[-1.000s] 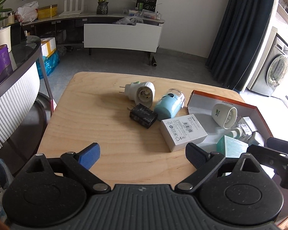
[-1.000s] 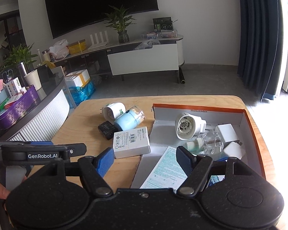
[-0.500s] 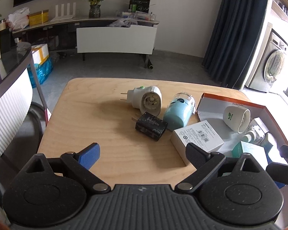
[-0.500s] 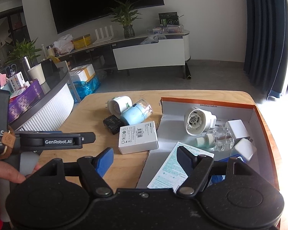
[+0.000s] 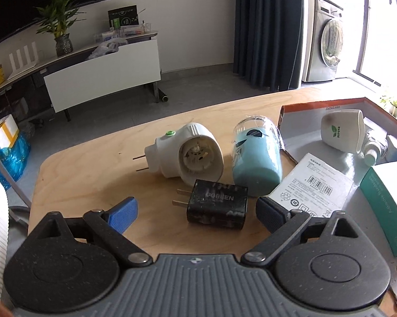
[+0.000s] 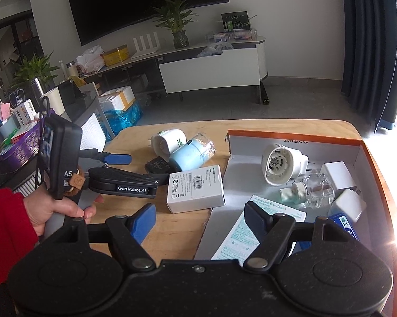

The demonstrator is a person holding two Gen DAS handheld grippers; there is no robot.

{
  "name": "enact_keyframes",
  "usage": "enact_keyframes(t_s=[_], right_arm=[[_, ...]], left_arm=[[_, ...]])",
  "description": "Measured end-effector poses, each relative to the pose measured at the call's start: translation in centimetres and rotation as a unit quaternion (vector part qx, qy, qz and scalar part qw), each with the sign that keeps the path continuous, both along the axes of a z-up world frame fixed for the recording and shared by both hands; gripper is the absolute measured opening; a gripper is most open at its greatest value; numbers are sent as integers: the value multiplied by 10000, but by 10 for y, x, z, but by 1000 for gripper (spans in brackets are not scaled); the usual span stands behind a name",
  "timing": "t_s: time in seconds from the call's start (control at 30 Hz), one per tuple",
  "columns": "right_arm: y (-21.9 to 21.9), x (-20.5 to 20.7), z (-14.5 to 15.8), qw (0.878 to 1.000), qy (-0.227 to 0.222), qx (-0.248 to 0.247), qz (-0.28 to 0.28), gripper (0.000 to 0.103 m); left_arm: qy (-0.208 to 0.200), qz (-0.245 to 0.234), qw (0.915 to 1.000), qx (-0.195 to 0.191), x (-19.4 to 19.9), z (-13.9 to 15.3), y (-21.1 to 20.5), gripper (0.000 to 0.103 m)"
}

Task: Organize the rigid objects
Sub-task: 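Grasp the black adapter with left tool while right tool grasps the white power-adapter box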

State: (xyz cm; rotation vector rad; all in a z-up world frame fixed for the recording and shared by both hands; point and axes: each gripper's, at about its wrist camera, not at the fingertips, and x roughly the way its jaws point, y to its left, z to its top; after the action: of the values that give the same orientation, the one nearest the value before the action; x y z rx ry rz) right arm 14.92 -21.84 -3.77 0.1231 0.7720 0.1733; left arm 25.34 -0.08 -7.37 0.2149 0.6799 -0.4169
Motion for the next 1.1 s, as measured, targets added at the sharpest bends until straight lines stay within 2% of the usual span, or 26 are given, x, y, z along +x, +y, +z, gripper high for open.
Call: enact_keyframes(t_s=[0.13,0.27,0.33,0.4,0.47,0.57,0.77,0.93,1.1], right_arm=[[0,7,-2,9999,17,102,-23,88],[2,14,-5,9999,46,117,-2,88],[3,16,-6,9999,54,122,12,88],[4,18,-8,9998,77,162,-7,88],[6,20,-9,9998,102,183,-17,88],[9,20,-8,9999,85,121,-5,88],[14,31,-17,9992,339,202,9,89],[29,49,-24,9987,501,21,77,92],[45,73,-34,9971,672,-280,236,94]], left_arm=[[17,-133,9999,-31,8,-6,0,98],[-28,-240,9994,-249,8,-9,-1,95],[-41,-368,9987,-353,8,-8,-3,85],[-73,-389,9988,-282,6,-7,-7,80],[-93,-385,9988,-286,3,-5,-8,63],[33,-240,9982,-549,1,-3,-3,63],[63,254,9989,-377,-18,10,1,62],[170,845,9933,-767,-38,33,22,62],[151,1202,9874,-1017,-62,46,34,62]])
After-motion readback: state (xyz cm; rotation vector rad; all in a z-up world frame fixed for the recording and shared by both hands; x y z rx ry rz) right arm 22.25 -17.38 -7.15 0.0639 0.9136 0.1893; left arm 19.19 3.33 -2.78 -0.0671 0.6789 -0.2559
